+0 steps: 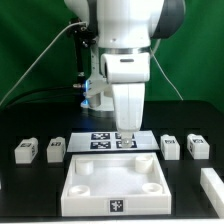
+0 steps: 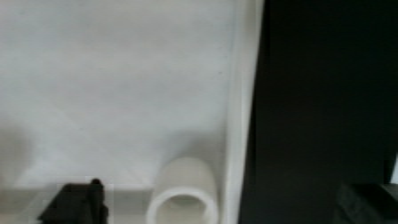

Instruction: Assemble one leg

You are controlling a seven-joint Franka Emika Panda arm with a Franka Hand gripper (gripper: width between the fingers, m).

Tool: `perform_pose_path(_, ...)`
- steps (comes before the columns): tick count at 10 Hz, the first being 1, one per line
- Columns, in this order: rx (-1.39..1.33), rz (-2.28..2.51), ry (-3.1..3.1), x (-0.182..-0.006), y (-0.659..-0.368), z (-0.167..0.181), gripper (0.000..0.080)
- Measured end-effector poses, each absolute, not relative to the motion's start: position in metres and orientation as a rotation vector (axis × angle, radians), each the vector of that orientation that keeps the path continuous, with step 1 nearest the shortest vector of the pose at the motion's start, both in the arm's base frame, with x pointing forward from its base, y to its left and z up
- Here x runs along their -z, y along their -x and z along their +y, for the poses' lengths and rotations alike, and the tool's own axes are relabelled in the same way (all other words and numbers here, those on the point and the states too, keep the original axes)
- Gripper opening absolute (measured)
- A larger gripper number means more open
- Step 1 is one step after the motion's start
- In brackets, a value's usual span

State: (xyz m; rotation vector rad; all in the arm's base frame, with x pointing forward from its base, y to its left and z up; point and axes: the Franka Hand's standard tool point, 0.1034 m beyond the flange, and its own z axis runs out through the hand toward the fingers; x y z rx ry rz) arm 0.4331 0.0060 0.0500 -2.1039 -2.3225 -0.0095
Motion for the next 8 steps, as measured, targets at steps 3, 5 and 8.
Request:
perform_pose_path(3,0.003,-2.267,2.126,-0.019,-0.43,-0.007,0.065)
perform_pose_path(5,-0.029,-2.141,2.228,-0.014,-0.431,0.0,0.065)
perform_pose_path(8,-0.103,-2.065,2.249,-0.012,-0.433,0.005,0.065)
